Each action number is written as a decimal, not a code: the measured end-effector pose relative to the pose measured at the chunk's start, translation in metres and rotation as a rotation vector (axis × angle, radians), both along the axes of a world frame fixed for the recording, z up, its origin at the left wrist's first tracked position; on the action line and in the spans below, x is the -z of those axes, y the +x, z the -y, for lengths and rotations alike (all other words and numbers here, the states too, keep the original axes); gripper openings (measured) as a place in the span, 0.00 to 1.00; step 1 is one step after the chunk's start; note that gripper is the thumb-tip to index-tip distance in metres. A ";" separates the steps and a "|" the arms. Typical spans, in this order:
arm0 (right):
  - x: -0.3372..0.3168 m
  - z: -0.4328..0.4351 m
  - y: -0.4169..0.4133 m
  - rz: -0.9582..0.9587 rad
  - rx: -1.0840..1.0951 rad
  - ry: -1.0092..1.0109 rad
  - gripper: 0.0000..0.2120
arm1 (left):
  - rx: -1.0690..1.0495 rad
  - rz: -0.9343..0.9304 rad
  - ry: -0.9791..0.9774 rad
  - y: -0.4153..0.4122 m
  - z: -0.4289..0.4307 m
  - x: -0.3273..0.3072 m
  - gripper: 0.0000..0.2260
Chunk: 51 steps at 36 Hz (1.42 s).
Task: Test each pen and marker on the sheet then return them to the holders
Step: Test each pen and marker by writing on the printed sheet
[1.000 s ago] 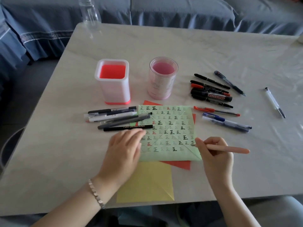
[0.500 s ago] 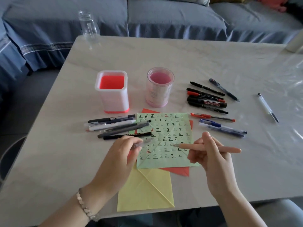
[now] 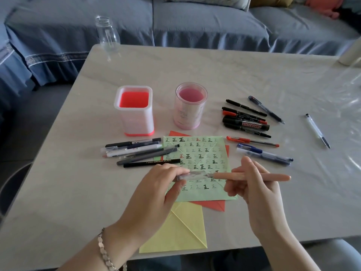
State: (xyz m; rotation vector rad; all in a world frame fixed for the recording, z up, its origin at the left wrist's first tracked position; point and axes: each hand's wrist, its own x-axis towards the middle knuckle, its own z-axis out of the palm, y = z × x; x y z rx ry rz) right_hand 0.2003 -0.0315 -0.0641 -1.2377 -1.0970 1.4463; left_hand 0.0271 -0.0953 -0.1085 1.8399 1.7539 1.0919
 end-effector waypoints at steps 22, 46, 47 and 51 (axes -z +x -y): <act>0.011 -0.002 -0.010 0.028 -0.019 0.145 0.14 | 0.221 0.783 -0.517 0.036 -0.028 -0.038 0.18; 0.038 -0.093 0.022 0.774 -0.163 0.371 0.13 | -0.133 -0.112 0.002 0.000 -0.047 0.009 0.03; 0.039 -0.107 0.027 0.865 -0.114 0.426 0.11 | -0.171 -0.134 -0.010 -0.008 -0.044 0.013 0.04; 0.047 -0.156 0.038 1.165 -0.108 0.396 0.15 | -0.258 -0.240 -0.029 -0.040 -0.030 0.023 0.09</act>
